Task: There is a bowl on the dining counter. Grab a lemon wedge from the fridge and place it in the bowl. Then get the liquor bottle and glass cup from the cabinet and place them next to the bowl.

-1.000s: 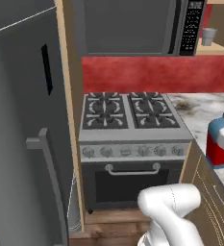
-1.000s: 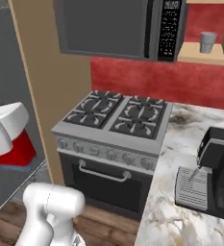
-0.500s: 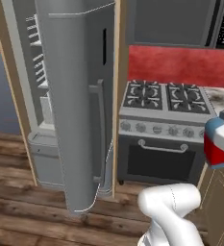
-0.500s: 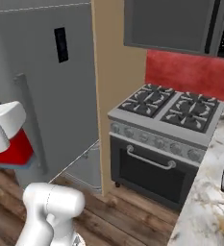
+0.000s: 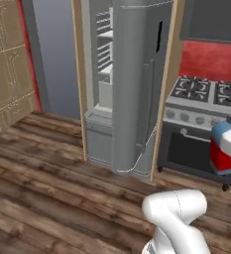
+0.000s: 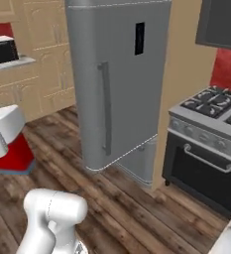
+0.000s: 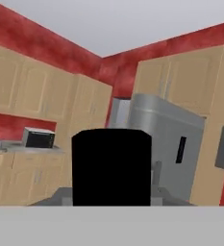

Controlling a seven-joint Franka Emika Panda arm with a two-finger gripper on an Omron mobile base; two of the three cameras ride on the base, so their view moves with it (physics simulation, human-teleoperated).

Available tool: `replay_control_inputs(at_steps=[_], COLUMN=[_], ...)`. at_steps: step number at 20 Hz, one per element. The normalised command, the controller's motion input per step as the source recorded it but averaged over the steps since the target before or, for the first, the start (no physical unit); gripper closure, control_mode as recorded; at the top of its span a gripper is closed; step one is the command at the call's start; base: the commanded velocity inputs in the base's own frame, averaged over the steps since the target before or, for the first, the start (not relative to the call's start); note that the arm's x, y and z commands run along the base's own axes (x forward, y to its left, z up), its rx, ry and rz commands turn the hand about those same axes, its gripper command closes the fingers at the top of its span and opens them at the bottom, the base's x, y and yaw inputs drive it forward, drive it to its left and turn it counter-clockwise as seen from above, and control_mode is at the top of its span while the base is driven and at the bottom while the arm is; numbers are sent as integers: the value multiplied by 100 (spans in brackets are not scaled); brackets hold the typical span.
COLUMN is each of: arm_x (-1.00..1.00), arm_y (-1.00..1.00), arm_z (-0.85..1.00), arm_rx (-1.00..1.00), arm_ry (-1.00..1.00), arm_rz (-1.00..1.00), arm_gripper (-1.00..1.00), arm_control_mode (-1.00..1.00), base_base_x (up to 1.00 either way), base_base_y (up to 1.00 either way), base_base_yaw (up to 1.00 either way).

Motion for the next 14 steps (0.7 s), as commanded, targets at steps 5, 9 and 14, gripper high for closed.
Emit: replay_control_inputs(at_steps=[5,9,14], arm_x=[0,0,0], arm_y=[0,0,0], arm_z=[0,0,0], arm_rx=[0,0,0], arm_ry=[0,0,0], arm_rz=[0,0,0], arm_gripper=[100,100,100], arm_control_mode=[100,100,100], base_base_x=[-7,12,41], base_base_y=[62,53,32], base_base_yaw=[62,69,68])
